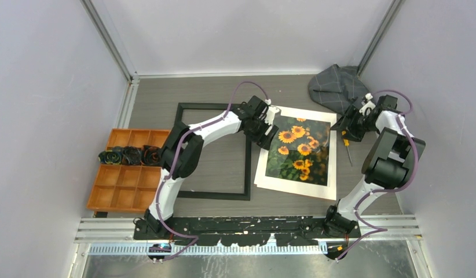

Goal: Take the photo out of the frame
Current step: Pick up the photo frame item from the photo frame.

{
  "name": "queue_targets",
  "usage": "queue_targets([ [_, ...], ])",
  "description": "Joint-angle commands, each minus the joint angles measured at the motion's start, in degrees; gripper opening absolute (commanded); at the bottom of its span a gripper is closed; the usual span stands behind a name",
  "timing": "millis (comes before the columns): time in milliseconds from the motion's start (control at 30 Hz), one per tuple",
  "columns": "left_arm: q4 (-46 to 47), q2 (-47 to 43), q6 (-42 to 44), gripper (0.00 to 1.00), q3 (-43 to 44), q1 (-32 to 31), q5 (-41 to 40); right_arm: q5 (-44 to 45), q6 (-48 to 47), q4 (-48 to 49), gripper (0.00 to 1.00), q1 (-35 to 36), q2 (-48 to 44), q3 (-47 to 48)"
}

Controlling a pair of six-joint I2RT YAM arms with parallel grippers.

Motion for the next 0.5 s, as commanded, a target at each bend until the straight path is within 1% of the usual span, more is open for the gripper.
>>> queue_targets([
  [0,-1.40,1.97,1.56,0.73,3.76,-0.44,-4.46,-2.35,-0.37,1.54,0.68,-0.35,2.03,-0.55],
  [467,-4.45,7.63,3.44,0.74,9.04,-3.05,-7.68,2.81,-1.96,4.12,0.68,-0.35,5.43,-2.54],
])
